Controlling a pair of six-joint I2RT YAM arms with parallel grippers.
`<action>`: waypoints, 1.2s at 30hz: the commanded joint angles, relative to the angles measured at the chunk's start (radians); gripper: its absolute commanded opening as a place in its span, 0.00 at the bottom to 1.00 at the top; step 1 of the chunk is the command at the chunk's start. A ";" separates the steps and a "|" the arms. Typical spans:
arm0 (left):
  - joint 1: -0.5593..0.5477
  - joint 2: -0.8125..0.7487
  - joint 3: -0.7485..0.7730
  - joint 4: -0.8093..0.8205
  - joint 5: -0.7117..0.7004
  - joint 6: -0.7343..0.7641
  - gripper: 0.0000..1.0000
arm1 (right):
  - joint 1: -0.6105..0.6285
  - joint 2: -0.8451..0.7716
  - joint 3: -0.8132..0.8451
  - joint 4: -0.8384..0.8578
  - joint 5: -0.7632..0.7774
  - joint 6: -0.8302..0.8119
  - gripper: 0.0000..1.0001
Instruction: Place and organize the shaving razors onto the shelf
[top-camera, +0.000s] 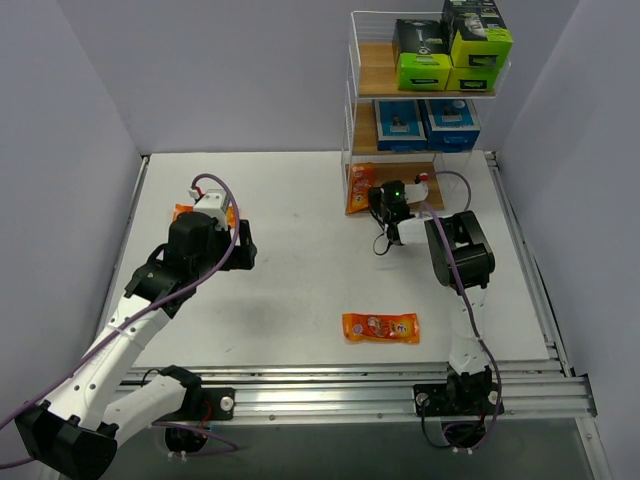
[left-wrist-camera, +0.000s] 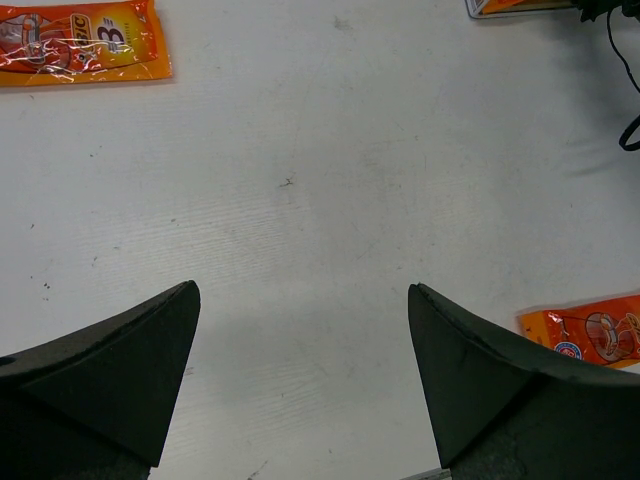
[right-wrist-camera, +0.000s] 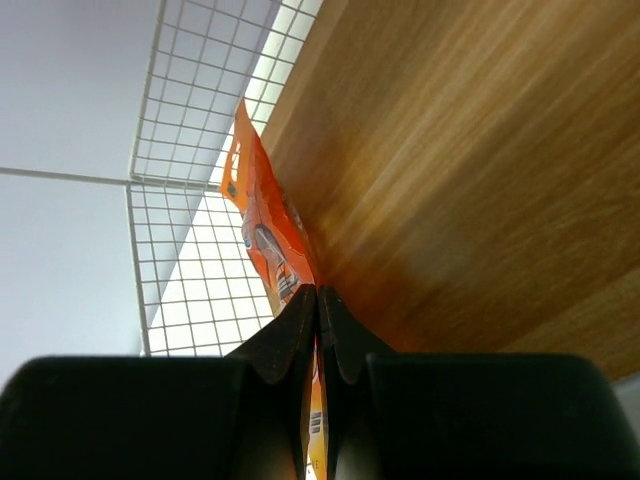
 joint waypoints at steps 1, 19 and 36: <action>-0.004 0.001 0.020 0.024 0.009 0.010 0.94 | -0.009 0.009 0.049 0.015 0.013 -0.007 0.01; -0.002 0.002 0.023 0.016 -0.002 0.020 0.94 | -0.037 -0.063 -0.013 -0.027 0.000 -0.040 0.35; 0.004 0.007 0.028 -0.001 -0.054 0.040 0.94 | -0.057 -0.363 -0.360 -0.027 -0.057 -0.100 0.51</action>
